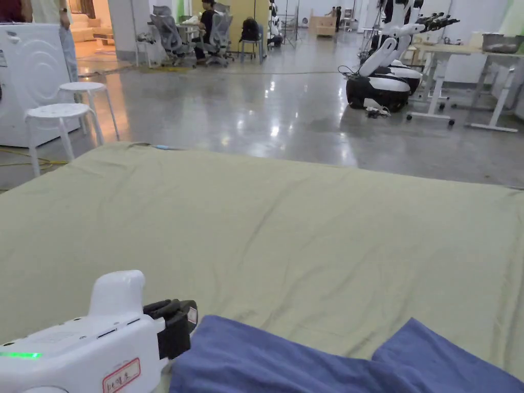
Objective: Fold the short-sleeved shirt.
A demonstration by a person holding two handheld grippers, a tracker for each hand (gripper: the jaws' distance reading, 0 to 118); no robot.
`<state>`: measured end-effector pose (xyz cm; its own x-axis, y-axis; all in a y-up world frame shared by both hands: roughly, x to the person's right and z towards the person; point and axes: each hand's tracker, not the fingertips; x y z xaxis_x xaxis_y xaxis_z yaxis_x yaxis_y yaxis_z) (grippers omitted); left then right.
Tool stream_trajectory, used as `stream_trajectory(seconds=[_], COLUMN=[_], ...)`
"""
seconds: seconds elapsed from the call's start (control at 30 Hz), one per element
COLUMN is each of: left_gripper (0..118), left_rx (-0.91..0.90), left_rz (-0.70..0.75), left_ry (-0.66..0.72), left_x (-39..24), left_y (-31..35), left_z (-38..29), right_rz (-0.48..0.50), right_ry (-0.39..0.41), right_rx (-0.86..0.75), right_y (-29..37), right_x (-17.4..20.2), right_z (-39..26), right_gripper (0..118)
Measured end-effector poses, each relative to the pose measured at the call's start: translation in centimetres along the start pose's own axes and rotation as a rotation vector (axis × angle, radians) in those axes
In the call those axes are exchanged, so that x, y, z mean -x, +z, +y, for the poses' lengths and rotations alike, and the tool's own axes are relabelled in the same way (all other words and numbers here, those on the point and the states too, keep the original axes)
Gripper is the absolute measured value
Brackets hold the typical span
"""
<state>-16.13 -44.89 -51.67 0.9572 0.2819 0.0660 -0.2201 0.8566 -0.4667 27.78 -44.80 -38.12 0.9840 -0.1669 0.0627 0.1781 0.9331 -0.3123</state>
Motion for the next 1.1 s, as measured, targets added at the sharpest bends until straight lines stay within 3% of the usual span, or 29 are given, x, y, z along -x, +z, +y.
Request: stream_trajectory(seconds=[0.1, 0.2, 0.23, 0.3, 0.33, 0.37, 0.4, 0.57, 0.67, 0.73, 0.83, 0.9, 1.0, 1.07, 1.1], left_gripper=[0, 0, 8, 36, 59, 73, 78, 73, 33, 1, 1, 1, 1, 1, 1], left_rx=[0.106, 0.209, 0.241, 0.345, 0.384, 0.407, 0.437, 0.546, 0.523, 0.541, 0.651, 0.524, 0.503, 0.520, 0.528], left_rz=[0.067, 0.017, -0.013, -0.028, -0.034, -0.039, -0.039, 0.027, 0.046, -0.012, -0.116, -0.070, -0.078, -0.066, -0.062], left_ry=[-0.039, -0.002, 0.011, 0.020, -0.006, -0.028, -0.049, -0.063, -0.077, 0.005, -0.013, -0.070, -0.133, -0.126, -0.123], left_x=[1.4, 2.0, 2.2, 2.1, 1.9, 1.6, 1.4, 1.0, 0.1, -0.1, -0.5, -0.5, -0.8, -0.9, -1.4], left_y=[-4.6, -9.4, -10.8, -13.3, -14.2, -14.7, -15.3, -16.9, -15.3, -14.2, -13.8, -13.2, -12.9, -13.1, -13.3], left_z=[2.0, 2.9, 3.0, 2.7, 2.3, 1.9, 1.4, -1.1, -0.9, -1.5, -3.7, -5.1, -5.5, -5.3, -4.8], right_rz=[-0.031, -0.076, -0.089, -0.116, -0.123, -0.126, -0.131, -0.140, -0.133, -0.121, -0.096, -0.089, -0.120, -0.129, -0.106], right_ry=[0.015, 0.017, 0.015, 0.011, 0.012, 0.015, 0.020, 0.031, 0.026, 0.030, 0.034, 0.028, 0.039, 0.021, 0.005], right_rx=[0.007, 0.013, 0.017, 0.031, 0.036, 0.039, 0.042, 0.058, 0.060, 0.063, 0.083, 0.081, 0.084, 0.125, 0.204], right_y=[-0.6, -1.2, -1.3, -1.6, -1.7, -1.7, -1.7, -2.3, -2.4, -2.8, -4.0, -5.1, -7.7, -10.2, -11.8], right_x=[-0.3, -0.9, -1.0, -1.3, -1.3, -1.4, -1.4, -1.5, -1.4, -1.6, -2.2, -3.0, -5.2, -7.2, -8.3], right_z=[0.3, 0.5, 0.5, 0.6, 0.6, 0.6, 0.6, 0.6, 0.5, 0.4, 1.2, 2.1, 4.3, 5.6, 6.2], right_gripper=[2, 2, 2, 2, 2, 2, 2, 2, 2, 2, 2, 2, 4, 33, 54])
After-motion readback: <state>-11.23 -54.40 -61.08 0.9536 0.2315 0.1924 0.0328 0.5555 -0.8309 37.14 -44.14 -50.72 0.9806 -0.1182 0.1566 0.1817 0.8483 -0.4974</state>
